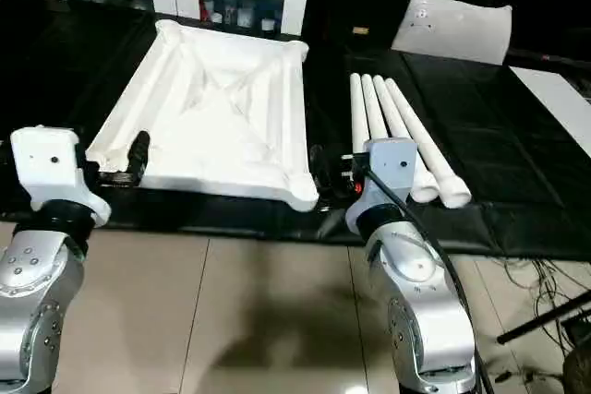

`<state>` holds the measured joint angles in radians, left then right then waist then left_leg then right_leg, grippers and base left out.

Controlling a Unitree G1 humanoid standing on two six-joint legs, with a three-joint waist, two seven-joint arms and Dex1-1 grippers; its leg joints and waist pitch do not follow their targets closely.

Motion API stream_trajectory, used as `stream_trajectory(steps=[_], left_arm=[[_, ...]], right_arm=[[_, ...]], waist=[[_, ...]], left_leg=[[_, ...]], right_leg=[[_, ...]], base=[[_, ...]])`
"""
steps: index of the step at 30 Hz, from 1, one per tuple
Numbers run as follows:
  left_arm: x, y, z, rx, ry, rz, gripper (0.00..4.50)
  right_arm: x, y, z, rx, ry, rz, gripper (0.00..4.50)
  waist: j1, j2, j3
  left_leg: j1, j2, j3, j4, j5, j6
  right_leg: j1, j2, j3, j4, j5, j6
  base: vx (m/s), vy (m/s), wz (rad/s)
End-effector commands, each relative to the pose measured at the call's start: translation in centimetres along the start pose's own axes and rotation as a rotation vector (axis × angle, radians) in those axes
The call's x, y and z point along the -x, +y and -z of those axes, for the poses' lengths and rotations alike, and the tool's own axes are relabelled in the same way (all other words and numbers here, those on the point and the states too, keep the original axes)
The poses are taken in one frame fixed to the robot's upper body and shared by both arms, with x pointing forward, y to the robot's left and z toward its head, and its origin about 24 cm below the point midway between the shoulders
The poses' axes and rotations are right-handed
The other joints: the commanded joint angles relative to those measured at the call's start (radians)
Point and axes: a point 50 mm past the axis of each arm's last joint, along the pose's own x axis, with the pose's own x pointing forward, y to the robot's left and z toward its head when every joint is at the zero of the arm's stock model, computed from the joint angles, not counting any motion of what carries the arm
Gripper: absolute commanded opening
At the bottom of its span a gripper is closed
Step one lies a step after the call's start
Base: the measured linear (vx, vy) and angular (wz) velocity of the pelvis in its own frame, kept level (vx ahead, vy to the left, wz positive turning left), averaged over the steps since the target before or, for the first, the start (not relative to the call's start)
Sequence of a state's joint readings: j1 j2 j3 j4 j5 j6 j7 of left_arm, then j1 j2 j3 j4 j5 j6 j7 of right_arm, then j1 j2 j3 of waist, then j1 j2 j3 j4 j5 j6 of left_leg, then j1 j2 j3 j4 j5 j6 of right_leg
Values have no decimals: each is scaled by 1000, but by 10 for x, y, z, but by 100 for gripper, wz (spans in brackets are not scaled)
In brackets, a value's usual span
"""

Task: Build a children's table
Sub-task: Move to table

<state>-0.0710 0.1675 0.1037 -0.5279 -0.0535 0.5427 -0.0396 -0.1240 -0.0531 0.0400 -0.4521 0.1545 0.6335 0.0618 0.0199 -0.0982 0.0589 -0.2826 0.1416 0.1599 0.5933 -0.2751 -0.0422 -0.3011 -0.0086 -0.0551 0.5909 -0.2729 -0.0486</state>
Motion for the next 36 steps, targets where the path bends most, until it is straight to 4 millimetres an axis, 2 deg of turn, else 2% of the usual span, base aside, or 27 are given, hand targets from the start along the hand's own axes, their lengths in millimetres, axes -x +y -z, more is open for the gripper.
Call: stream_trajectory(steps=[1, 3, 4, 5, 6, 7, 9, 11, 12, 13, 15, 17, 18, 19, 20, 21, 23, 24, 25, 26, 27, 28, 29, 30, 32, 33, 36], left_arm=[[1, -6, -2, 12, -4, 28, 447], [2, -8, 0, 12, 3, 37, 447], [2, -9, 1, 6, 7, 47, 447], [2, -9, 1, 4, 8, 50, 447], [2, -9, 0, -2, 8, 52, 447], [2, -9, 0, -5, 9, 53, 447], [2, -9, 0, -24, 15, 63, 447], [2, -9, -1, -25, 16, 68, 447], [2, -10, -1, -26, 15, 74, 447], [2, -10, -1, -26, 14, 80, 447], [3, -10, -1, -26, 16, 79, 447], [3, -10, -1, -28, 17, 78, 447], [4, -10, -1, -28, 17, 80, 447], [4, -11, -1, -30, 17, 84, 447], [4, -11, -1, -31, 18, 88, 447], [5, -13, 0, -33, 21, 99, 447], [5, -14, 1, -38, 29, 116, 447], [5, -16, 2, -28, 27, 140, 447], [5, -17, 2, -18, 23, 153, 447], [5, -18, 2, -11, 24, 175, 447], [5, -19, 2, -10, 27, 192, 447], [4, -22, 3, -18, 36, 242, 447], [4, -23, 4, -25, 38, 261, 447], [2, -27, 6, -58, 51, 355, 447], [1, -27, 8, -77, 68, 397, 447], [0, -27, 9, -97, 78, 422, 447], [-2, -29, 13, -114, 117, 529, 447]], right_arm=[[0, -6, 3, 12, 42, 23, 448], [1, -6, 2, -8, 38, 7, 448], [1, -4, -1, 2, 14, -25, 448], [1, -4, -2, 12, 10, -35, 448], [1, -3, -2, 17, 12, -45, 448], [0, -3, -2, 21, 11, -48, 448], [-3, -2, -5, 55, -3, -71, 448], [-5, -2, -7, 67, -5, -78, 448], [-6, -2, -8, 68, -1, -84, 448], [-6, -3, -8, 69, 1, -89, 448], [-5, -5, -8, 61, 4, -101, 448], [-4, -4, -8, 73, 3, -106, 448], [-3, -3, -7, 70, 2, -111, 448], [-3, -3, -7, 63, -1, -109, 448], [-2, -2, -7, 59, -3, -108, 448], [-1, -1, -7, 51, -6, -110, 448], [0, 0, -7, 48, -12, -109, 448], [1, -1, -6, 49, -4, -99, 448], [2, -2, -5, 47, 5, -94, 448], [2, -2, -5, 48, 11, -93, 448], [3, -3, -4, 48, 14, -94, 448], [5, -7, -5, 87, 4, -89, 448], [6, -8, -6, 89, -3, -93, 448], [11, -13, -9, 42, -39, -137, 448], [13, -15, -10, 36, -38, -136, 448], [15, -16, -11, 26, -43, -146, 448], [17, -24, -11, 81, -18, -137, 448]], waist=[[-39, 21, -54], [-30, 5, -33], [9, -31, -51], [42, -14, -42], [51, -8, -68], [38, -25, -67], [37, 36, -42], [34, 73, -43], [-25, 102, -67], [-30, 89, -75], [-30, 85, -64], [-37, 74, -61], [-39, 27, -48], [-19, -15, -63], [18, -7, -52], [17, 1, -63], [16, 7, -55], [2, 47, -50], [2, 76, -50], [-35, 91, -77], [-43, 89, -89], [-40, 79, -97], [-23, 73, -93], [-13, 56, -85], [-11, 48, -98], [-9, 35, -96], [-16, 58, -66]], left_leg=[[179, 230, -94, -113, 6, 12], [147, 194, -8, -123, -106, -8], [-29, -2, 35, 3, -155, 70], [-33, -10, 13, 83, -169, 99], [-142, 7, -61, 164, 8, 63], [-178, 4, -67, 173, 41, 55], [-139, 20, -61, 45, 199, 67], [-76, 52, -54, -24, 167, 81], [70, 191, -205, -95, -187, 175], [85, 207, -228, -90, -201, 245], [41, 145, -164, -74, -95, 379], [19, 120, -124, -87, -76, 393], [-28, 57, -54, -90, -177, 318], [-109, -6, -55, -50, -198, 288], [-99, -20, -50, 87, -156, 193], [-148, 2, -77, 148, -59, 130], [-167, 23, -78, 134, -36, 114], [-104, 56, -58, -1, 26, 71], [-86, 68, -61, -44, 68, 68], [35, 112, -124, -46, 191, 150], [88, 145, -177, -22, 442, 279], [94, 156, -187, 1, 642, 337], [51, 116, -149, 42, 953, 349], [-18, 21, -78, 60, 916, 249], [-73, 5, -68, 29, 722, 132], [-74, 12, -57, 14, 516, 87], [-74, 44, -62, -40, 51, -10]], right_leg=[[-122, -94, 15, 63, -91, -46], [-122, -126, 24, 60, -72, -47], [64, -155, 135, -60, -157, -65], [82, -255, 211, -110, -301, -106], [150, -255, 198, -86, -240, -183], [155, -224, 188, -67, -112, -200], [92, -136, 52, -97, -122, -241], [80, -99, 9, -112, -236, -179], [-41, -32, -10, 92, -211, -29], [-61, -45, -2, 125, -183, 6], [-112, -50, -5, 166, -42, 101], [-113, -51, -9, 149, 30, 100], [-74, -85, 24, 21, 93, 50], [16, -123, 58, -31, 40, 104], [22, -272, 116, -141, -554, 152], [62, -321, 77, -144, -684, 121], [69, -322, 49, -143, -624, 52], [51, -167, 22, -101, -397, -141], [48, -124, -16, -79, -289, -132], [-62, -57, -42, 29, -66, -91], [-128, -73, -21, 77, 1, -16], [-150, -91, 0, 82, 55, 31], [-154, -121, 46, 44, 225, 74], [-103, -120, 70, 16, 425, 42], [-23, -109, 87, 37, 658, 8], [-16, -107, 88, 23, 659, -10], [-10, -111, 73, -9, 197, -103]], base=[[176, -10, -42], [126, -41, -53], [98, -88, -34], [100, -78, -26], [172, -69, -31], [130, -6, -22], [104, 8, -2], [158, 57, 4], [175, 82, 2], [214, 70, 2], [185, 36, 11], [125, 0, 5], [116, -22, 2], [76, -87, -1], [82, -81, 15], [82, -81, 15], [123, -32, 45], [119, -24, 49], [138, 30, 17], [202, 54, 2], [202, 54, 2], [183, 26, 13], [78, 23, 13], [78, 23, 13], [0, 0, 0], [0, 0, 0], [-52, -21, -5]])
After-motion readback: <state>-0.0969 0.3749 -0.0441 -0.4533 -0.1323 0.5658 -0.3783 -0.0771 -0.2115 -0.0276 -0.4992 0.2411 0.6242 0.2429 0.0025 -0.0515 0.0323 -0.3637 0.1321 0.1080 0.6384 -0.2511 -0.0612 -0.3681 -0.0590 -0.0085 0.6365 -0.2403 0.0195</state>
